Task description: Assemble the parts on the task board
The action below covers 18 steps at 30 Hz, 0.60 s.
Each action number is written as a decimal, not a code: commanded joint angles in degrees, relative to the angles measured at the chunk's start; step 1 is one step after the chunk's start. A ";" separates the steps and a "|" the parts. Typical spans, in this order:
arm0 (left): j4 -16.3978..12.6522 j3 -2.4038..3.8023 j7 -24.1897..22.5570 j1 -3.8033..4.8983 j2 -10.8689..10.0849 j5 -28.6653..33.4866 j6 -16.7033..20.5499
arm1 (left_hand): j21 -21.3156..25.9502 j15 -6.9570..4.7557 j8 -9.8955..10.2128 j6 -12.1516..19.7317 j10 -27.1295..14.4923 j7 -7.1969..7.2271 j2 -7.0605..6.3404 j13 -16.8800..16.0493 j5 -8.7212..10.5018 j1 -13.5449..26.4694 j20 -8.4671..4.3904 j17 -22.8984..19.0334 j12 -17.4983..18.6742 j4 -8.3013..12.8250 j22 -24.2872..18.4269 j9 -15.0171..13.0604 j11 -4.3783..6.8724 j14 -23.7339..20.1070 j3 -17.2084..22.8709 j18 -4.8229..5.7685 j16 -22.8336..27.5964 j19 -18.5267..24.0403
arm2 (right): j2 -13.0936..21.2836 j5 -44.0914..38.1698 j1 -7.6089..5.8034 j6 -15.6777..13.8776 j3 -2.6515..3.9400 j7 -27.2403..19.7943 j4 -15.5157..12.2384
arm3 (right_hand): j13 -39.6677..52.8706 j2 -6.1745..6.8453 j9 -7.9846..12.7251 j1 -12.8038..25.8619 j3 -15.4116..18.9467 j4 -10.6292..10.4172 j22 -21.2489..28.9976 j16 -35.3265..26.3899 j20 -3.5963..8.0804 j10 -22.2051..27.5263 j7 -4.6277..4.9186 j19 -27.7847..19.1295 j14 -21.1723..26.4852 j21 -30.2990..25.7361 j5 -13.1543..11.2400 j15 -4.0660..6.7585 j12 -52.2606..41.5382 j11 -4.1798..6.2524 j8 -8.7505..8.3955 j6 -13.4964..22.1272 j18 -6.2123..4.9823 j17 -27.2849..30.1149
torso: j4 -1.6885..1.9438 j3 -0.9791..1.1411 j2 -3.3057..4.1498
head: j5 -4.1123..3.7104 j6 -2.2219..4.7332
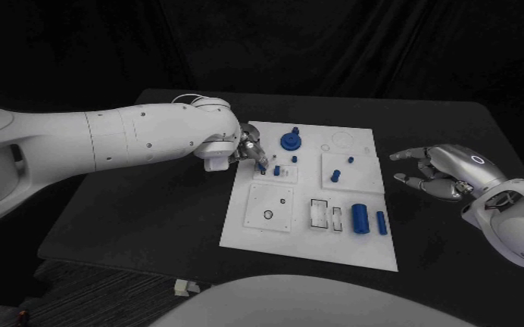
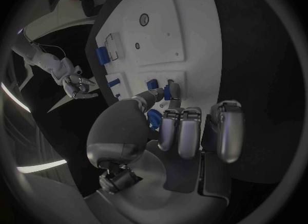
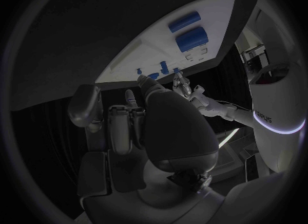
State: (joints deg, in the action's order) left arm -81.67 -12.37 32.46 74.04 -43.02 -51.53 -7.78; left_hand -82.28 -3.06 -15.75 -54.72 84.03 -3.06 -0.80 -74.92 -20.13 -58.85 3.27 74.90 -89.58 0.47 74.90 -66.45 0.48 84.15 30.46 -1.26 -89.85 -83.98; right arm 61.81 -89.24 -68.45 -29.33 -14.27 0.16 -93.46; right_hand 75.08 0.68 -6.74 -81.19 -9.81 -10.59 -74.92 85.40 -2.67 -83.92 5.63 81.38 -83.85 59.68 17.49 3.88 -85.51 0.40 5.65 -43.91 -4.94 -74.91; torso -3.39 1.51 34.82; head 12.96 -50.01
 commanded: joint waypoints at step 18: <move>0.06 0.03 -1.53 -1.54 0.11 -1.04 1.73 | -0.22 -0.39 0.25 -0.01 5.62 0.17 0.46 -14.79 -0.01 0.35 -0.23 15.10 -0.11 -0.07 12.57 0.08 0.37 5.85 0.01 -0.65 -0.15 -1.28 | 0.11 -0.29 0.42 -0.04 0.03 1.01 0.03 | 10.11 0.10 0.11 -0.58 -0.46 0.08 -7.87 -0.33 -0.05 -1.99 0.08 -0.30 -4.87 -0.29 0.60 -0.28 0.43 -0.39 -0.34 -0.50 -0.47 -10.77 | -0.01 -0.05 -0.05 | 0.00 0.01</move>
State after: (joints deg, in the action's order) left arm -81.63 -12.22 31.98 72.89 -43.06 -52.43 -6.64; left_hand -82.28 -3.06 -15.84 -54.93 84.03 -3.26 -0.88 -74.91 -20.11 -58.32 3.27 74.90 -89.58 0.47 74.90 -66.46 0.49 84.16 30.45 -1.26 -89.85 -83.98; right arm 61.88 -89.24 -68.17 -29.33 -14.27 0.21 -93.42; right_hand 75.08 0.68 -6.70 -81.18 -9.97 -10.43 -74.91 85.41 -2.67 -83.92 5.63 81.38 -83.85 59.68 17.73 3.88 -85.26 0.40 5.65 -43.91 -4.94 -74.91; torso -3.54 1.45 34.79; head 13.07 -50.01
